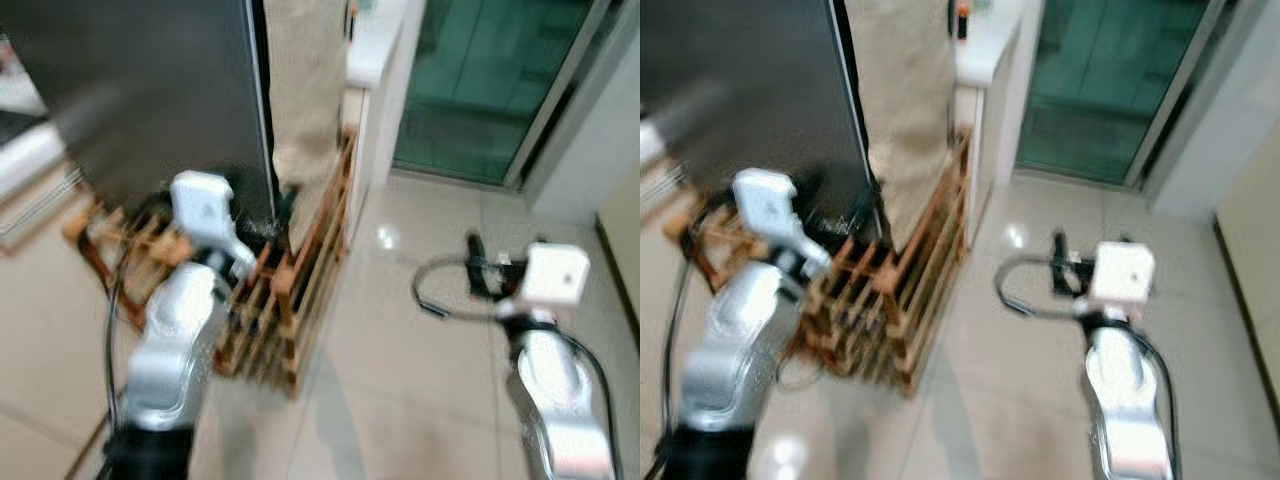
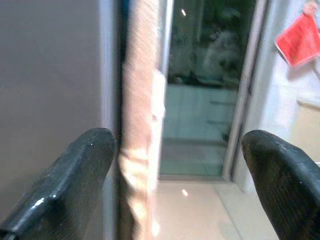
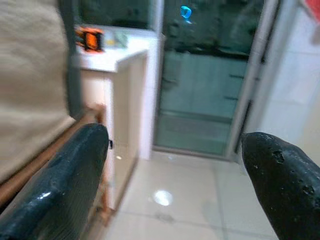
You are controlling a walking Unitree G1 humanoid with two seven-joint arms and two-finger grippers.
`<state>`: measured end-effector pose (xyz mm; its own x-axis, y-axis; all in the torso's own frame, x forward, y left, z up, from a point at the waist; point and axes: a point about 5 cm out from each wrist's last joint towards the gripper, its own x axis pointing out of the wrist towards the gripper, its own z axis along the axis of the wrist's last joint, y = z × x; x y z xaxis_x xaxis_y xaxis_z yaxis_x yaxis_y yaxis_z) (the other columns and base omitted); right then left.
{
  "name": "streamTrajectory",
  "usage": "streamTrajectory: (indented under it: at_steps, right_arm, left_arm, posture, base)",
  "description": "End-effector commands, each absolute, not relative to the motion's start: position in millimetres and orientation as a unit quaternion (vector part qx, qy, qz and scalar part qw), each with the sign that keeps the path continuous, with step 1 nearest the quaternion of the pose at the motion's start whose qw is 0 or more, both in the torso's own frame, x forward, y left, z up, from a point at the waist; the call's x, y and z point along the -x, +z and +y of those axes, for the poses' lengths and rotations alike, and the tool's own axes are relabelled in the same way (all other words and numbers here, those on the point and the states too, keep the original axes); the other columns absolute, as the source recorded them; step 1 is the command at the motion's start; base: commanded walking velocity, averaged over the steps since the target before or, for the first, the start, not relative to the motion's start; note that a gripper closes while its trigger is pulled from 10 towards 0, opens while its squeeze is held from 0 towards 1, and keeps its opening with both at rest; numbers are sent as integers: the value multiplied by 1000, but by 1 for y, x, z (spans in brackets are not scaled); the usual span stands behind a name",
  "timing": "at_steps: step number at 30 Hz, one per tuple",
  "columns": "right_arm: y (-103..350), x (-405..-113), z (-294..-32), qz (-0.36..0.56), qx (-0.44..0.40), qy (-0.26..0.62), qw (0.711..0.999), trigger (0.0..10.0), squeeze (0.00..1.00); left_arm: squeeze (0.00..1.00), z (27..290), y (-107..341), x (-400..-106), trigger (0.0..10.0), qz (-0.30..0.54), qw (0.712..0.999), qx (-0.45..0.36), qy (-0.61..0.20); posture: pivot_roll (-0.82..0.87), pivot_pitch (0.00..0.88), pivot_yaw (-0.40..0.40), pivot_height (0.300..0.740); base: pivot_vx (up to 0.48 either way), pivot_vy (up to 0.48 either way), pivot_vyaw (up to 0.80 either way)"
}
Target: Restocking fridge
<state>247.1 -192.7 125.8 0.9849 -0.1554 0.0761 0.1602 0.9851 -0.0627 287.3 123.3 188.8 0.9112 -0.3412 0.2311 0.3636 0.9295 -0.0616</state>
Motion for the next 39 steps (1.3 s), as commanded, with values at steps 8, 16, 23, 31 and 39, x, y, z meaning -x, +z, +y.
streamTrajectory:
  at_steps: [8,16,23,31,39]
  right_arm:
    - [130,-250,-184,-44,40,-65,996,10000,0]
    - [132,-256,-187,-46,39,-70,996,10000,0]
    - [133,-266,-191,-46,28,-82,995,10000,0]
    - [135,-266,-195,-50,24,-94,994,10000,0]
    - [132,-264,-195,-46,24,-95,994,10000,0]
  left_arm:
    - [0,125,189,-290,10000,-106,978,72,-165]
    - [0,118,190,-302,10000,-97,978,70,-173]
    - [0,87,192,-331,10000,-61,975,86,-197]
    - [0,80,190,-351,10000,-30,980,88,-174]
    - [0,82,191,-355,10000,-32,983,87,-159]
  posture:
    - [-99,0,2,740]
    - [-106,0,-3,740]
    - [-119,6,2,740]
    - [-146,11,14,740]
    - [-153,8,17,740]
  base:
    - [283,0,0]
    - [0,0,0]
    - [0,0,0]
    - [0,0,0]
    - [0,0,0]
